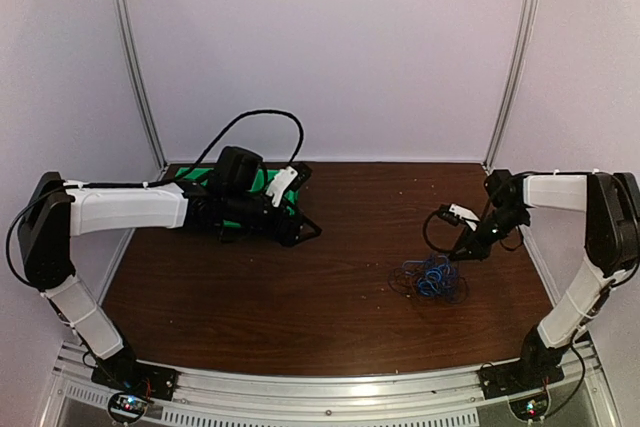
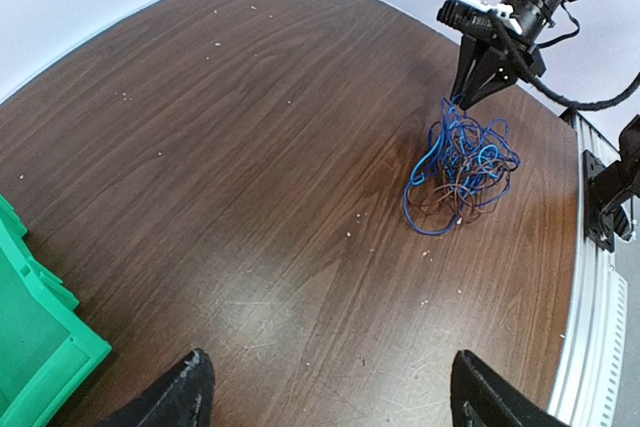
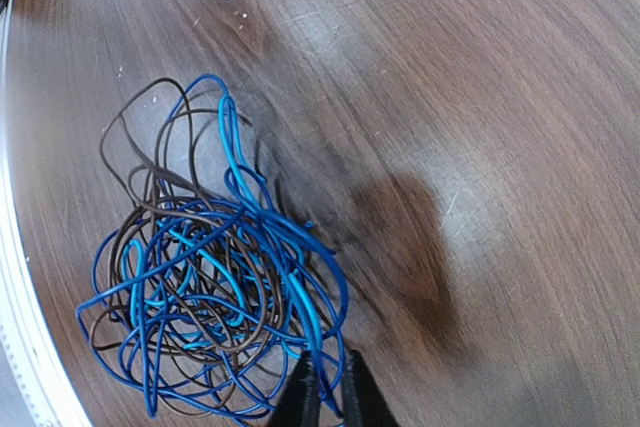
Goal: Untangle the cables
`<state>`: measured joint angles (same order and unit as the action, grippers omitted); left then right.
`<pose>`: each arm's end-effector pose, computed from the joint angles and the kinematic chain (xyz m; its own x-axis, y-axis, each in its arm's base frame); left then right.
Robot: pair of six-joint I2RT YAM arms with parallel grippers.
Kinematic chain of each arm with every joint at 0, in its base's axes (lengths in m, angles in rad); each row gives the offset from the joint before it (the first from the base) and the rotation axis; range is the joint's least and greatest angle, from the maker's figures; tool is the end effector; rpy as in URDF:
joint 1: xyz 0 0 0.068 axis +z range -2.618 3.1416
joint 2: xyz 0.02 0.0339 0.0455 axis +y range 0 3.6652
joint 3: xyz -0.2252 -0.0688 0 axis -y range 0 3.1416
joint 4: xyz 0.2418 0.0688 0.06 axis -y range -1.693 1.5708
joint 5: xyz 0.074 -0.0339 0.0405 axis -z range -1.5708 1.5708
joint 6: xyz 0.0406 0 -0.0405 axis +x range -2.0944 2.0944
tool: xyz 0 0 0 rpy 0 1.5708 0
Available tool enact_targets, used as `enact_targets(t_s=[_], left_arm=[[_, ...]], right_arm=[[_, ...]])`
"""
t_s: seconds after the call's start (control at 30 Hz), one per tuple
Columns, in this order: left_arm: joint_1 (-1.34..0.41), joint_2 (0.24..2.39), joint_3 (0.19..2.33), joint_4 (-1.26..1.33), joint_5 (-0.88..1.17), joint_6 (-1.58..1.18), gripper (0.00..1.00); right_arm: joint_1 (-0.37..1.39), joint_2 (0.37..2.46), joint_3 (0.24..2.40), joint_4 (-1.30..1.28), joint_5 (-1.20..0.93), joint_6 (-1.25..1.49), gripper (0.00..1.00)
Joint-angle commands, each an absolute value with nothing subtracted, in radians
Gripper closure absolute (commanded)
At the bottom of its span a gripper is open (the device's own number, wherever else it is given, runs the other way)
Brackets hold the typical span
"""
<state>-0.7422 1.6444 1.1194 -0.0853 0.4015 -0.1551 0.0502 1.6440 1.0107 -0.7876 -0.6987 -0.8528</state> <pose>0.2598 -0.2598 0.2050 -0.5499 0.3114 -0.7750 0.7826 0.5162 -0.3479 0.2809 0.0403 0.1395 -0.5485 -0.6049 -0.5772 -0.8321 0.4625 0.3059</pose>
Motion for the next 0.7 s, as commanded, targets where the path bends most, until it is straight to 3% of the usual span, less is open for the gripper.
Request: enact_targets(t_s=[0.0,0.27,0.47,0.67], left_arm=[[-0.754,1.614,1.122,-0.032,0.438,-0.141,0.17],[-0.784,1.601,1.133,-0.008,0.433,-0.157,0.17],[-0.872,1.577,1.052,0.253,0.250,-0.214,0.17],[-0.952,1.560,0.980,0.570,0.222,-0.250,0.17]], right_arm=[[0.059,1.620,1.033,-0.791,-0.715,-0.837,0.97],[0.171,1.429,1.129,-0.897,-0.658,-0.760,1.00],[0.301,1.397,1.357,-0.966,-0.722,-0.675,1.00],[0.372,1.470,1.599,-1.062,-0.732,-0.696,1.00]])
